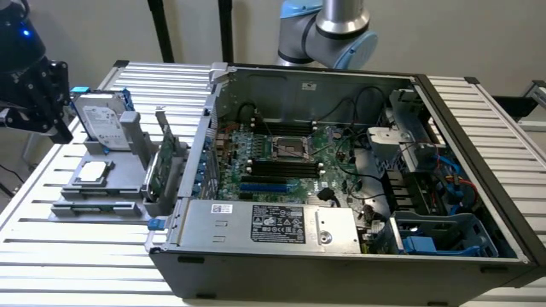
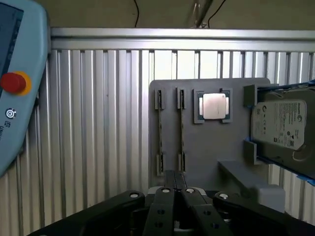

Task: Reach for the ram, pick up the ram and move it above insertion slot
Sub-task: 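Pick up the ram and move it above insertion slot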

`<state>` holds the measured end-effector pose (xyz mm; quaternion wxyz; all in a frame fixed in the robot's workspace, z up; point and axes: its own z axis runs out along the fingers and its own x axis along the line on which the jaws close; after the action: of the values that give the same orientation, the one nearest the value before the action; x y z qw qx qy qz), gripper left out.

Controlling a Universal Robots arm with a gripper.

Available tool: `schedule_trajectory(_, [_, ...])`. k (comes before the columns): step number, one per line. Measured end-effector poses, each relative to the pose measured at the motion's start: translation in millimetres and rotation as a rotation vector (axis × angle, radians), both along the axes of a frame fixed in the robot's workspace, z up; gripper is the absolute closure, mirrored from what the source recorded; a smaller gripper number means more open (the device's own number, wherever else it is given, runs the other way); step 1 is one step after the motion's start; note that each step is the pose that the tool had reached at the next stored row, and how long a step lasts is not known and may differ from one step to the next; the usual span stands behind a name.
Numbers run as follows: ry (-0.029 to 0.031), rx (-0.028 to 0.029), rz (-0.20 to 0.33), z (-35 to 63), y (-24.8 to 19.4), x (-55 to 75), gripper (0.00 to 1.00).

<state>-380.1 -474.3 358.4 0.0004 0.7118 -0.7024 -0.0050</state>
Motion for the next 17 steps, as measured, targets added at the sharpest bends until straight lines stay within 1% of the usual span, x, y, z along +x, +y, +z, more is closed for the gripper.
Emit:
schedule_trajectory(3, [-0.0069,0.0000,0.033,-0.3,0.0,0.0,0.89])
schedule_trajectory(5, [-0.0091,0.0001,0.045,-0.4,0.0,-1.5,0.89])
schedule_trajectory(11, [-0.0095,0.0000,0.051,-0.4,0.0,-3.0,0.88])
schedule_trajectory(14, [-0.0094,-0.0001,0.051,-0.7,0.0,-3.0,0.70])
schedule_trajectory(16, [-0.0097,0.0002,0.051,-2.6,0.0,-3.0,0.70])
schedule_trajectory(17, [-0.0096,0.0000,0.052,-4.2,0.0,-3.0,0.64])
